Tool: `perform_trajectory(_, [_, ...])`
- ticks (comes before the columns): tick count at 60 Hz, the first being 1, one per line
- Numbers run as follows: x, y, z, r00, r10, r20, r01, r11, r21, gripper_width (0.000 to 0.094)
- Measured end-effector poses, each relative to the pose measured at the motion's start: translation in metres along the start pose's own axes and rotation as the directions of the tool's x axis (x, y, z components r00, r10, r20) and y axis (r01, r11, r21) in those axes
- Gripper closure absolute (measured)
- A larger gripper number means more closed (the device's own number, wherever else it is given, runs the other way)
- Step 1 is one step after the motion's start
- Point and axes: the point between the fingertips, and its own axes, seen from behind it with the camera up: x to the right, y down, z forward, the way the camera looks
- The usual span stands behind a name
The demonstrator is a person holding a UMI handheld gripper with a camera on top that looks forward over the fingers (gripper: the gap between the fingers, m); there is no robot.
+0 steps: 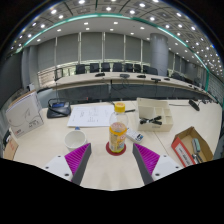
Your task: Pour water
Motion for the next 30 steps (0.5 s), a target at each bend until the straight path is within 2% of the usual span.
perform_trajectory(12, [-0.024, 0.011, -0.129, 0.997, -0.055, -0.056, 0.053, 0.998, -0.028, 0.0076])
perform_trajectory(23, [-0.057, 0.027, -0.221, 0.994, -0.102, -0.036, 0.101, 0.995, -0.026, 0.008])
perform_trajectory(30, [-0.07, 0.038, -0.252, 0.996, -0.087, -0.034, 0.086, 0.996, -0.029, 0.0076])
